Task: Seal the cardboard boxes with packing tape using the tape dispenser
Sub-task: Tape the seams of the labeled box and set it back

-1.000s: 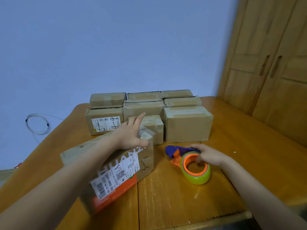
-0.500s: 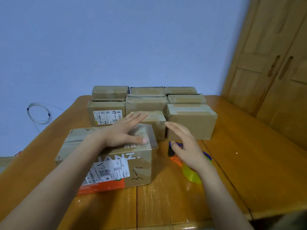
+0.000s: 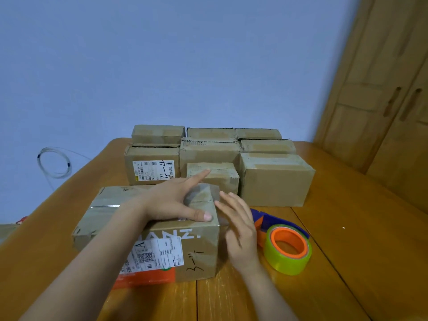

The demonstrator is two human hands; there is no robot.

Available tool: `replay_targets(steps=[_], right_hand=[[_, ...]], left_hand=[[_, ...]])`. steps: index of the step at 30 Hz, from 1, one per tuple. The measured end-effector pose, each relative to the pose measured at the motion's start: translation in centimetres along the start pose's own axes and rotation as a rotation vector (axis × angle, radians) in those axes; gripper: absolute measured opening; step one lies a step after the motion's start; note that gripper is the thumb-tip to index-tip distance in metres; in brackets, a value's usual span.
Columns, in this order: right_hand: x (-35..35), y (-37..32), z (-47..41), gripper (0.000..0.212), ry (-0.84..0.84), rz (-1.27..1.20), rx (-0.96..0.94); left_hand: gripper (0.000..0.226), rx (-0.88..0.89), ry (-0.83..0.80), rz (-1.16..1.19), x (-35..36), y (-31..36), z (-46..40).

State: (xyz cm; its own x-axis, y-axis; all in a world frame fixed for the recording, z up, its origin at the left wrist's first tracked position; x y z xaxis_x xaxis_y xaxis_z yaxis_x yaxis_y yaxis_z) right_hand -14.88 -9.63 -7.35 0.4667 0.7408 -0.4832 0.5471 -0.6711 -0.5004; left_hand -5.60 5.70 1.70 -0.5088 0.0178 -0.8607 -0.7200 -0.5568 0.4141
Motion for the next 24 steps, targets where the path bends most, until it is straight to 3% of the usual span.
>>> replay_targets(steps=[8,15,17,21,24], right_hand=[[1.0,0.0,0.7,0.063,-0.070,-0.144,0.047],[2.1,0.2,1.1,0.061,-0.124,-0.511,0.212],[2.0,0.3,1.3,0.060,-0.087,-0.504,0.223],[1.0,0.9,0.2,0.050,0.154,-0.425,0.254],[0.6,1.4,-2.9,0.038,0.187,-0.532,0.347]], left_hand=[[0.116,0.010,0.022,0.018,0.3,-0.3,-0.1],[0.117,-0.004,0.020,0.060,0.0,0.3,0.0],[0.115,-0.008,0.023,0.075,0.0,0.6,0.2],[0.115,-0.009,0.024,0.118,0.0,0.8,0.5],[0.113,-0.009,0.034,0.154,0.0,1.0,0.6]])
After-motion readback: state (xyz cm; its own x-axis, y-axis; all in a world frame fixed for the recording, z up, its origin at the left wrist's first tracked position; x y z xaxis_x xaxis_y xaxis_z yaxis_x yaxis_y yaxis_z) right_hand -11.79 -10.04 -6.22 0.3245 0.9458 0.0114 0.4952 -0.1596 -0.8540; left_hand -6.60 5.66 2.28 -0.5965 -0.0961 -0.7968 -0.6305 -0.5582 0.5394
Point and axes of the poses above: each hand's wrist, its own z-axis away from the middle knuckle, its own x-axis out of the palm, y = z × x, the point moved 3 cm from there along -z, towards the middle knuckle, and after that the axes turned 15 degrees about -y, right-handed, at the moved point
